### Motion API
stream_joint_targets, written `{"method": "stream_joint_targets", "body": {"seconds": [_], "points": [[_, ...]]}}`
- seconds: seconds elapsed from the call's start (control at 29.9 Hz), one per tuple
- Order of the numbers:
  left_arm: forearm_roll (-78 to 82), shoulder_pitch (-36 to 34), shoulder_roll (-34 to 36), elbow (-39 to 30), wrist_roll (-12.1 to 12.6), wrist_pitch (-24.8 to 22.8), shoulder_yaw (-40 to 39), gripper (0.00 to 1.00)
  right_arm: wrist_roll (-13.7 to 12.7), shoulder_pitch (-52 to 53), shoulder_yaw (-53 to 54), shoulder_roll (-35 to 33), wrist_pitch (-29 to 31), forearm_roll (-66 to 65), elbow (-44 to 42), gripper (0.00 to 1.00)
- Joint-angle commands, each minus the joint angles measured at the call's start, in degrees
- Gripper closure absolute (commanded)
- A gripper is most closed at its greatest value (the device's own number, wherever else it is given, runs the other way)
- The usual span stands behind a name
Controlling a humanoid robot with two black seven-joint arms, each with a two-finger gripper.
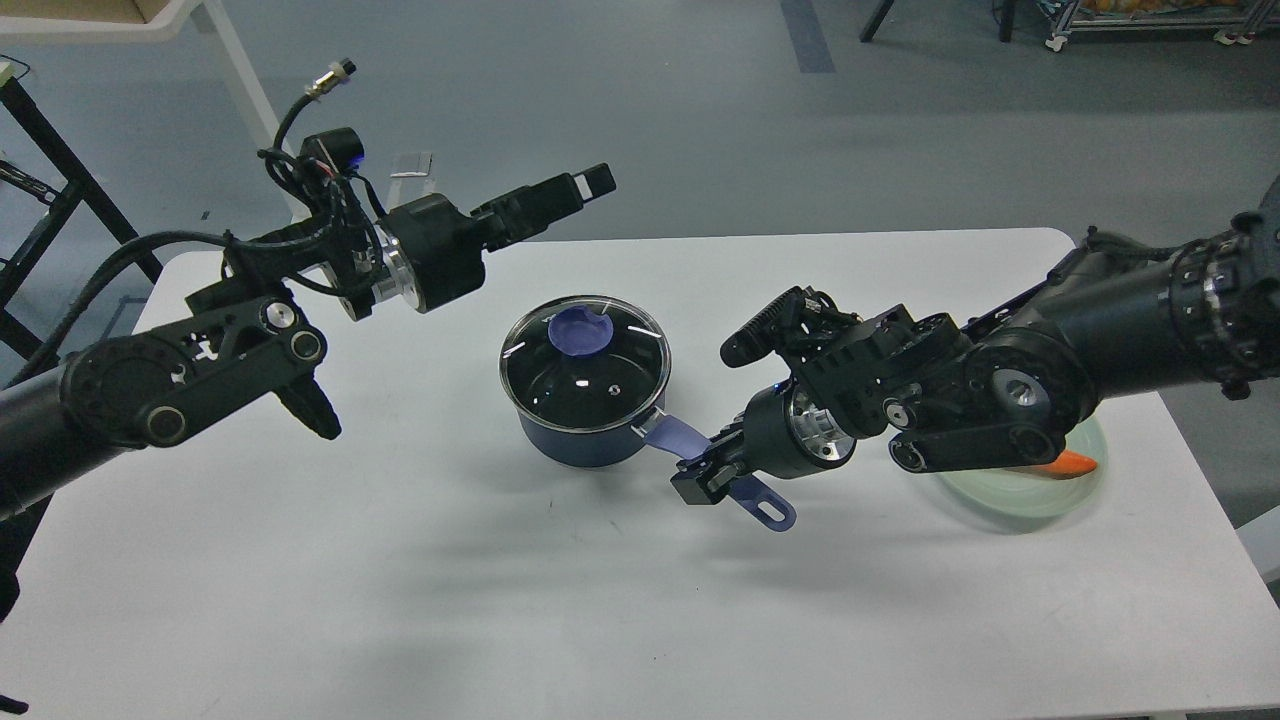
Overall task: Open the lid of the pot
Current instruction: 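Reach the left gripper over the pot to the lid's purple knob, then close the left gripper on the purple lid knob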
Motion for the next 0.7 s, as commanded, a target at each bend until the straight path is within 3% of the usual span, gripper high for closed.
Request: {"method": "stream_joint_targets", "body": {"seconds": [0.0, 0.23, 0.67], "points": [[13.8, -0.8, -2.0, 0.1, 0.0, 2.1, 3.0, 0.01, 0.1, 0.0, 0.1, 0.1, 0.1, -0.1, 0.0, 0.8], [22.1, -1.0, -2.4, 0.9, 0.4, 9.5, 12.0, 0.01, 0.1, 0.1, 0.1, 0.1, 0.1, -0.2, 0.0, 0.8], [22.4, -1.0, -4.1, 8.6, 0.8, 10.9, 13.7, 0.01, 0.1, 0.4, 0.2, 0.5, 0.2, -0.3, 0.0, 0.8]]}}
